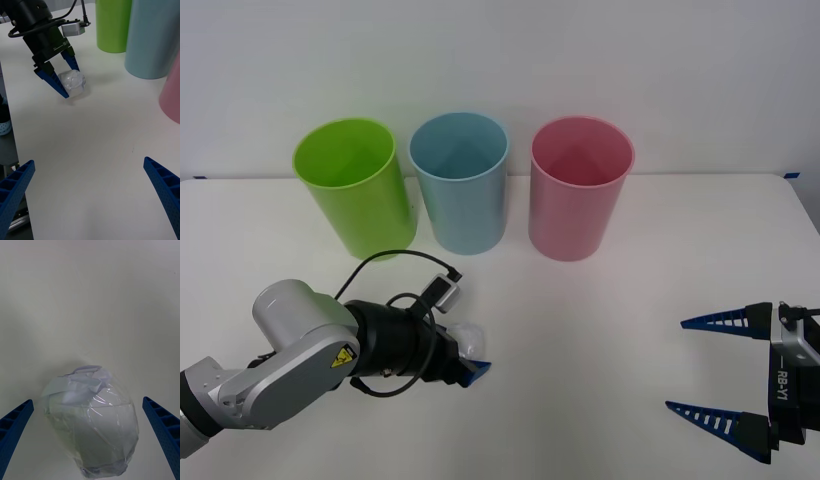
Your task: Put cans in the blue bin and PET bottles in the pink bin and trash in the green bin.
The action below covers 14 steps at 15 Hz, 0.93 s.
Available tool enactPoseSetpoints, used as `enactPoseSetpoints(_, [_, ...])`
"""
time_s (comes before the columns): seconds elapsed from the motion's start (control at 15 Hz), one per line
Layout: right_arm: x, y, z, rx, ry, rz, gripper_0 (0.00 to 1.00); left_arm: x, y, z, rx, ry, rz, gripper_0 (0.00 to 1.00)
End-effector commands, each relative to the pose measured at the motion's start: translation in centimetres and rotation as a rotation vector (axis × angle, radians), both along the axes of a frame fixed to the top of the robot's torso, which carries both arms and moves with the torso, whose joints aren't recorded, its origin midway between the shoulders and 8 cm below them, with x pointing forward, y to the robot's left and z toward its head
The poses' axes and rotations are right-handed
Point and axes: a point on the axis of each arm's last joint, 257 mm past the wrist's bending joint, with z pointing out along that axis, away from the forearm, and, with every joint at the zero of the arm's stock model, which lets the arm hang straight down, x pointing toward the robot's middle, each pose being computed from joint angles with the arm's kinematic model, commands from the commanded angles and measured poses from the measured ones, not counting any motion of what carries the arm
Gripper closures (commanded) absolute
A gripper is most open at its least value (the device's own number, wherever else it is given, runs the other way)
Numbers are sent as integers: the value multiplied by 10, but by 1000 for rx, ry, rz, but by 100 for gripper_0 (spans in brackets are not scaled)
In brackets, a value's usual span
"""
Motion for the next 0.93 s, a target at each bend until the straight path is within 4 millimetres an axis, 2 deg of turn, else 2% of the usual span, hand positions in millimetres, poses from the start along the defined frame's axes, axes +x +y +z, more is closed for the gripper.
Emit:
enactPoseSetpoints(0.07, [0, 0, 0, 0, 0, 0, 0, -1, -2, -1, 0, -1, -2, 0])
enactPoseSetpoints(0.33, [0, 0, 0, 0, 0, 0, 0, -1, -4, -1, 2, -5, -6, 0])
enactPoseSetpoints(0.4, [0, 0, 0, 0, 0, 0, 0, -1, -4, -2, 6, -7, -8, 23])
enactPoseSetpoints(0.47, [0, 0, 0, 0, 0, 0, 0, -1, -3, -3, 9, -7, -9, 57])
enactPoseSetpoints(0.53, [0, 0, 0, 0, 0, 0, 0, -1, -4, -2, 9, -11, -10, 82])
enactPoseSetpoints(0.6, [0, 0, 0, 0, 0, 0, 0, 0, -3, -2, 12, -13, -10, 88])
enactPoseSetpoints(0.93, [0, 0, 0, 0, 0, 0, 0, 0, -3, -2, 14, -16, -11, 89])
